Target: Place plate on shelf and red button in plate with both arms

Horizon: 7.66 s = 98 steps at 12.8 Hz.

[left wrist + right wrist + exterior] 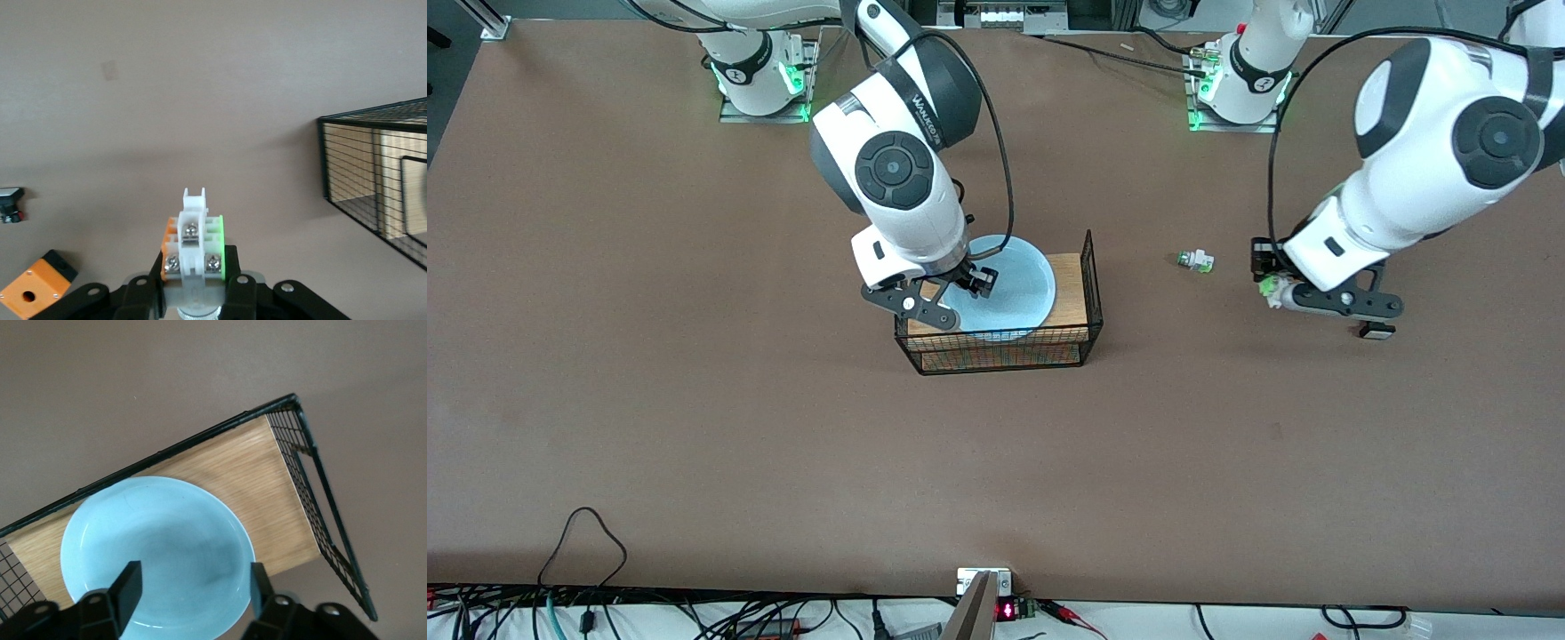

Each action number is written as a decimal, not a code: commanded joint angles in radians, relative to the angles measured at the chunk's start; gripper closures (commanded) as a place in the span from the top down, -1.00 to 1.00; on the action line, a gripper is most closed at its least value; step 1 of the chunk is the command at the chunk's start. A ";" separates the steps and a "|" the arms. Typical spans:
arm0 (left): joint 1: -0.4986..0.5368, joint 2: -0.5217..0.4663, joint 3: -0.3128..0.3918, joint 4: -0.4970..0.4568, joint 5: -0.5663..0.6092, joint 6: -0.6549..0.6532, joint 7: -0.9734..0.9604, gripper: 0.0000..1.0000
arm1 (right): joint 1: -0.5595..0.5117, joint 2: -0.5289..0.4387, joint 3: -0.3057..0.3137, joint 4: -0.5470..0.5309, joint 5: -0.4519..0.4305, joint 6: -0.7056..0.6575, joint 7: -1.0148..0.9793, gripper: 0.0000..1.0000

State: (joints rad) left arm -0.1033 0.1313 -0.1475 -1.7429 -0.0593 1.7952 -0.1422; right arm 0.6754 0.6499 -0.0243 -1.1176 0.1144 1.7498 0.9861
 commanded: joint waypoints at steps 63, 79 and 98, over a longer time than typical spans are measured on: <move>0.250 0.063 0.032 0.328 0.044 -0.245 0.062 1.00 | -0.858 -0.412 0.061 -0.294 -0.096 -0.263 -1.164 1.00; 0.145 -0.006 0.149 0.197 0.052 -0.158 0.174 1.00 | -0.766 -0.420 0.060 -0.292 -0.176 -0.378 -1.161 1.00; 0.209 -0.009 0.088 0.230 0.035 -0.128 0.165 1.00 | -0.721 -0.521 0.063 -0.494 -0.182 -0.376 -1.158 1.00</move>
State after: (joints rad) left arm 0.0637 0.1343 -0.0174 -1.5044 -0.0209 1.6501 0.0068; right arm -0.0466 0.2034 0.0352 -1.5142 -0.0550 1.3346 -0.1689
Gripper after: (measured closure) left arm 0.000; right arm 0.000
